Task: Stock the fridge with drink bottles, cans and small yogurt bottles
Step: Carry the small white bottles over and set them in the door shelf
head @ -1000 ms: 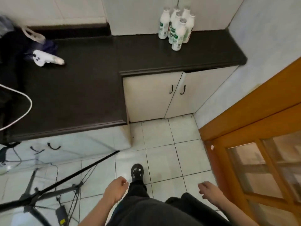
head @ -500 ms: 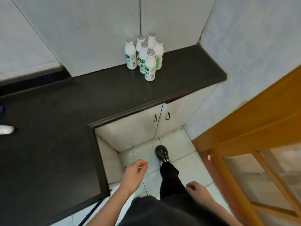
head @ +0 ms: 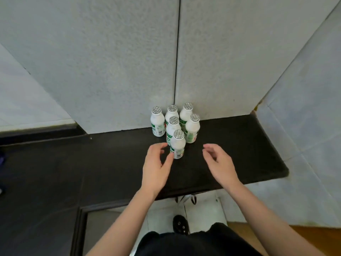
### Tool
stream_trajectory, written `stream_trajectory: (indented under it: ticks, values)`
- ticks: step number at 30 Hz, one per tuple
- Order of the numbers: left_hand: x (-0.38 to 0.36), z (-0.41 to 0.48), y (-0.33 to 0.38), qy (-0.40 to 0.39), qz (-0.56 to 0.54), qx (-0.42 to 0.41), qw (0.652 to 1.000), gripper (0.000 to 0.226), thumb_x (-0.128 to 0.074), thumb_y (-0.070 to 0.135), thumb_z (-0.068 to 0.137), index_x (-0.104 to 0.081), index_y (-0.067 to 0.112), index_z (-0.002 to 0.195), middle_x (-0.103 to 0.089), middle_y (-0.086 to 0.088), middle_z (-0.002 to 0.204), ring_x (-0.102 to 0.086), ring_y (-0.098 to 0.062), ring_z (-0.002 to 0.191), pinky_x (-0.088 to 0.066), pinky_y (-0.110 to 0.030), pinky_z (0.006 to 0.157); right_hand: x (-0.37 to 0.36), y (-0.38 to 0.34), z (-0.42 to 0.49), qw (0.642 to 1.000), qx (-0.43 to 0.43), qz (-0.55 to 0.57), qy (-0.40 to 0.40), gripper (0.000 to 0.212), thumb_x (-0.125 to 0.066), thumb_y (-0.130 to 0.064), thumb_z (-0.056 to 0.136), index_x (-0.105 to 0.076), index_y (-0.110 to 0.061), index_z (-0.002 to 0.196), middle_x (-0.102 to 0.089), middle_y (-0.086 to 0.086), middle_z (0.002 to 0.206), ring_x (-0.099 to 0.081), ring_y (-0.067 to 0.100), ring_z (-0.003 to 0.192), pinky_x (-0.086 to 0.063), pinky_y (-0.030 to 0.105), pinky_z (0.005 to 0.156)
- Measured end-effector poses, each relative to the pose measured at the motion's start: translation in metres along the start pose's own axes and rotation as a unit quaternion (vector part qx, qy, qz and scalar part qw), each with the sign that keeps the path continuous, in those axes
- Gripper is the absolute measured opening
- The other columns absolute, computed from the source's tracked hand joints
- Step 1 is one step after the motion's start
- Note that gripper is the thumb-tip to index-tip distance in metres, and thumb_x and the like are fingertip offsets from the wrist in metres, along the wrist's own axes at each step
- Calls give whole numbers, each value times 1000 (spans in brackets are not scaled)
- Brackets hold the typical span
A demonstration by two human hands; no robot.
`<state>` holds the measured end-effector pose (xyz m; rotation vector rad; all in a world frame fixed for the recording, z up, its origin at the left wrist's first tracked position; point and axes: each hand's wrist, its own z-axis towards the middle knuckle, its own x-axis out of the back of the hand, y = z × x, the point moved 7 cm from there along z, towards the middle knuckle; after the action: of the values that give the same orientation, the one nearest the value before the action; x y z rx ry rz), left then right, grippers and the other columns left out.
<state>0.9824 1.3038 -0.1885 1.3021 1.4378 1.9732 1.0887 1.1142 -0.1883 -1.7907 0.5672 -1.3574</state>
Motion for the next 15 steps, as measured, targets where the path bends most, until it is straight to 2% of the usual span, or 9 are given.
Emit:
stream_trajectory:
  ticks: [2, 5, 8, 10, 13, 15]
  values:
    - [-11, 17, 8, 4, 2, -4, 1000, 37, -62, 31, 88, -49, 28, 123, -47, 16, 117, -49, 5, 105, -44, -9, 77, 3, -18, 30, 999, 38, -1, 15, 29, -57, -24, 91, -56, -25, 120, -57, -16, 104, -55, -7, 93, -38, 3, 73]
    - [-23, 34, 15, 2, 11, -3, 1000, 46, -63, 38, 84, -48, 26, 126, -50, 13, 119, -51, -4, 110, -45, -24, 88, 1, -34, 61, 995, 86, -22, 35, 39, -55, -30, 91, -49, -23, 130, -51, -13, 117, -50, 0, 105, -41, 17, 85]
    - [-30, 45, 21, -4, 43, -25, 999, 45, -65, 35, 85, -52, 19, 126, -56, 5, 118, -53, -11, 109, -46, -33, 94, -6, -40, 82, 992, 115, -37, 27, 41, -54, -34, 90, -48, -22, 129, -51, -6, 124, -49, 7, 111, -44, 27, 89]
    - [-31, 48, 23, -9, 56, -38, 998, 42, -65, 32, 87, -55, 18, 125, -58, 3, 117, -54, -14, 107, -47, -36, 93, -13, -38, 91, 992, 117, -36, 10, 43, -57, -32, 88, -49, -20, 129, -54, -3, 122, -51, 10, 111, -42, 26, 89]
    - [-30, 45, 19, -17, 37, -27, 999, 39, -62, 32, 89, -54, 21, 125, -59, 9, 116, -55, -9, 107, -48, -38, 93, -20, -32, 97, 993, 111, -28, 5, 40, -59, -32, 88, -52, -20, 125, -55, -4, 118, -52, 9, 108, -40, 20, 83]
    - [-26, 39, 15, -9, 11, -14, 1000, 37, -62, 31, 89, -55, 23, 124, -59, 11, 115, -56, -6, 108, -48, -39, 94, -21, -32, 98, 992, 116, -41, 17, 37, -57, -35, 88, -53, -21, 122, -56, -5, 115, -54, 8, 104, -42, 20, 81]
